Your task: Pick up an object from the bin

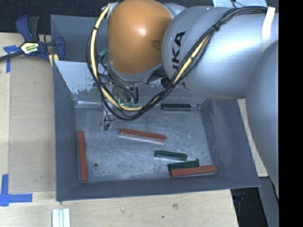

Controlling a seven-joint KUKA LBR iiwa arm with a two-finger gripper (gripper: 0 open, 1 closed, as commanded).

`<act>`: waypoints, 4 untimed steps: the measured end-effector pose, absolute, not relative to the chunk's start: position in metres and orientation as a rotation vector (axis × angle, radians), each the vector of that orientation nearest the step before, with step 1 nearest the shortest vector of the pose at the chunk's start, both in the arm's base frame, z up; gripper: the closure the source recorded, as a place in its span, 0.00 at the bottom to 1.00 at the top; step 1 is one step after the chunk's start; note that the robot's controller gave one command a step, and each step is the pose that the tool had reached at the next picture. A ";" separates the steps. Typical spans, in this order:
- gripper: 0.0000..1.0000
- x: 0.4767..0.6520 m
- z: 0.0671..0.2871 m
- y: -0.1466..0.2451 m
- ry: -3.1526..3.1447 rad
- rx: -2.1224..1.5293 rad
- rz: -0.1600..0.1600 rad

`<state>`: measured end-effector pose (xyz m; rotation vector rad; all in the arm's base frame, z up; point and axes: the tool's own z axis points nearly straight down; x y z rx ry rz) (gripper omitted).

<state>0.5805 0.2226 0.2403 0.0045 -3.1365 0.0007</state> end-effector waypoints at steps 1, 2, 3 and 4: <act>0.00 0.620 0.197 0.197 -3.138 -0.143 0.002; 0.00 0.610 0.109 0.117 -3.115 -0.373 0.007; 0.00 0.575 0.072 0.053 -3.112 -0.399 0.008; 1.00 0.579 0.076 0.058 -3.124 -0.393 -0.002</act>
Offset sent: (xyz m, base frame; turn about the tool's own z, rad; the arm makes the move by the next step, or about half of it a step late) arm 0.0386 -0.0236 -0.0410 0.0938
